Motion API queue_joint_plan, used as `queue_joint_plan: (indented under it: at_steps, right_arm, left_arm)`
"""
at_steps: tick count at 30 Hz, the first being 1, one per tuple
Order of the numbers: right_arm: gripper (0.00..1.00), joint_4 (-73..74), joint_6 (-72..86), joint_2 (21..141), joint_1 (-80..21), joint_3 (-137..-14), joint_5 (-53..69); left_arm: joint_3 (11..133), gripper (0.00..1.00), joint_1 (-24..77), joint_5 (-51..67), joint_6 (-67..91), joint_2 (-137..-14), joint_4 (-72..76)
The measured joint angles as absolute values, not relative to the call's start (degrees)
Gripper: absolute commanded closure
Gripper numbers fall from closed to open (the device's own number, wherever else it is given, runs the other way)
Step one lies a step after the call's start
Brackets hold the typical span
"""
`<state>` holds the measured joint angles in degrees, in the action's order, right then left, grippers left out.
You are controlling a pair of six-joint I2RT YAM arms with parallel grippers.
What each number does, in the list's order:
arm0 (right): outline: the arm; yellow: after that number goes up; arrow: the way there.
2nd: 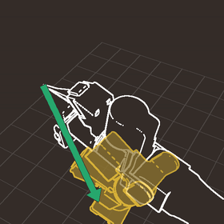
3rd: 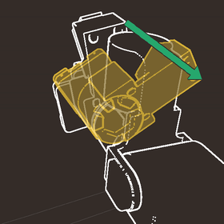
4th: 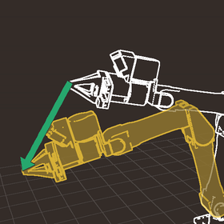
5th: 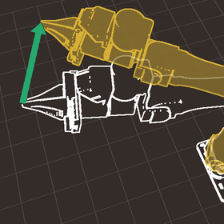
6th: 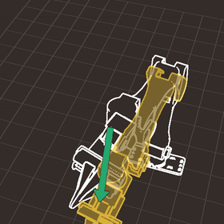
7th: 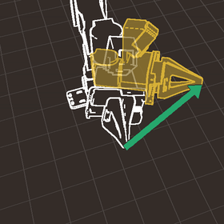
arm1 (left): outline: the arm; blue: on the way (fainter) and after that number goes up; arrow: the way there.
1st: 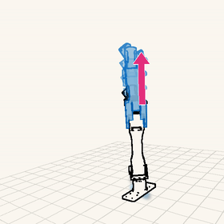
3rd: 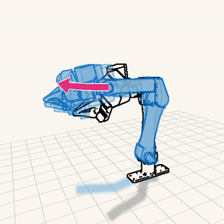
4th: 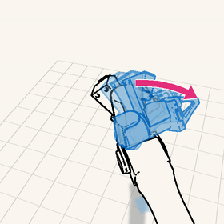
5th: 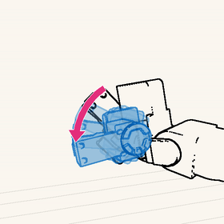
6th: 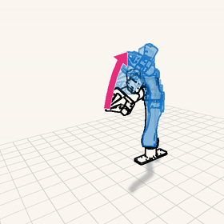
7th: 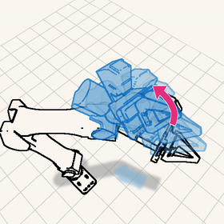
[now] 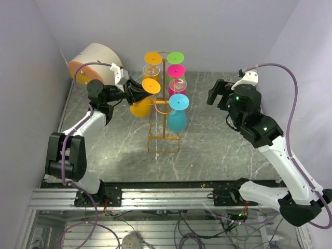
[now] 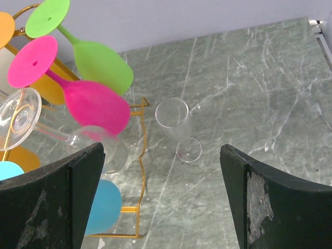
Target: Place the wine glass upside down on the wine glass rack
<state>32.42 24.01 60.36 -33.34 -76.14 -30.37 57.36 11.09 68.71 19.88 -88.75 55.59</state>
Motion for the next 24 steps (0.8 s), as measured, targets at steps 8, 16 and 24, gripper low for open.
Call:
queue_joint_plan:
  at_steps: [8,16,24]
  right_arm:
    - [0.0,34.37,24.38,65.93,-31.7,-77.56,-30.83]
    - [0.05,35.86,28.01,78.96,-21.34,-78.61,-24.77]
    - [0.1,32.42,29.58,79.22,-17.52,-78.11,-20.49]
  left_arm:
    - [54.28,0.68,11.09,67.75,20.21,-88.71,57.21]
    - [52.14,0.55,11.09,66.78,19.55,-87.46,57.8]
    - [49.8,0.03,11.0,66.67,15.68,-84.77,52.97]
